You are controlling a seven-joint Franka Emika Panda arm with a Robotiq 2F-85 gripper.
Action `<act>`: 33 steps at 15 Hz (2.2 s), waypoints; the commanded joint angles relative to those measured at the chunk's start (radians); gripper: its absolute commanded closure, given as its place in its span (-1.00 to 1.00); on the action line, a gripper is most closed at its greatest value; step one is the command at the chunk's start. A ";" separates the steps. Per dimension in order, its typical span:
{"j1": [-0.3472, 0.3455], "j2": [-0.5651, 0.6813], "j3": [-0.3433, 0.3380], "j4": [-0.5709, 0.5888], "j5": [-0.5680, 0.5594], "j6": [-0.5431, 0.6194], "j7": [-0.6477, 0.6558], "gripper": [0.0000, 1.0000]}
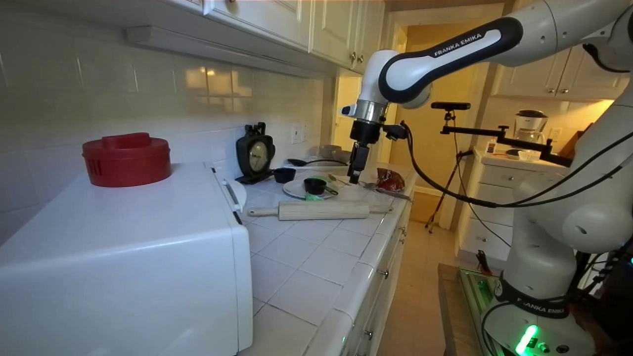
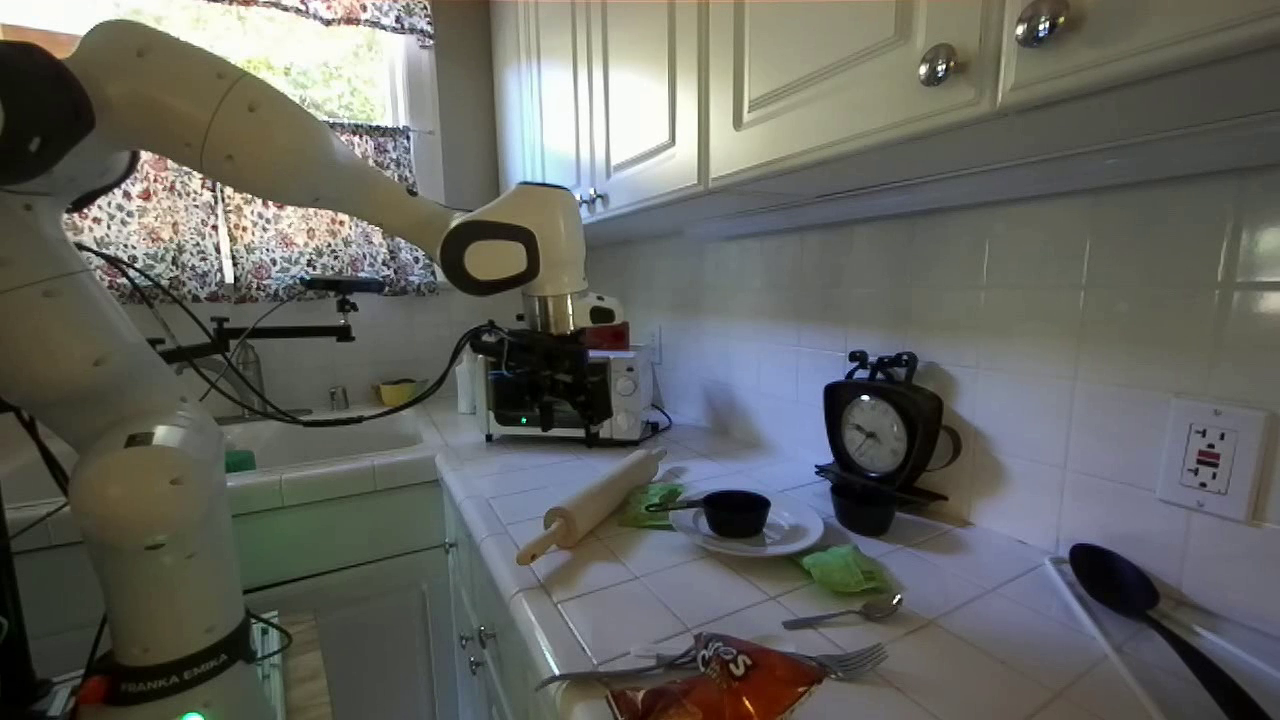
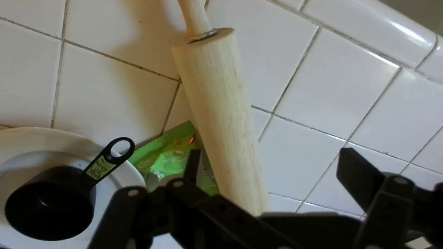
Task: Put the rolling pin on top of the oven then open the oven door.
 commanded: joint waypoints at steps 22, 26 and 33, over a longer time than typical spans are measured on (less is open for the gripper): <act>-0.044 0.170 0.081 -0.128 -0.196 0.421 -0.037 -1.00; -0.043 0.194 0.083 -0.123 -0.183 0.423 -0.031 -0.37; -0.044 0.195 0.090 -0.122 -0.183 0.421 -0.016 0.22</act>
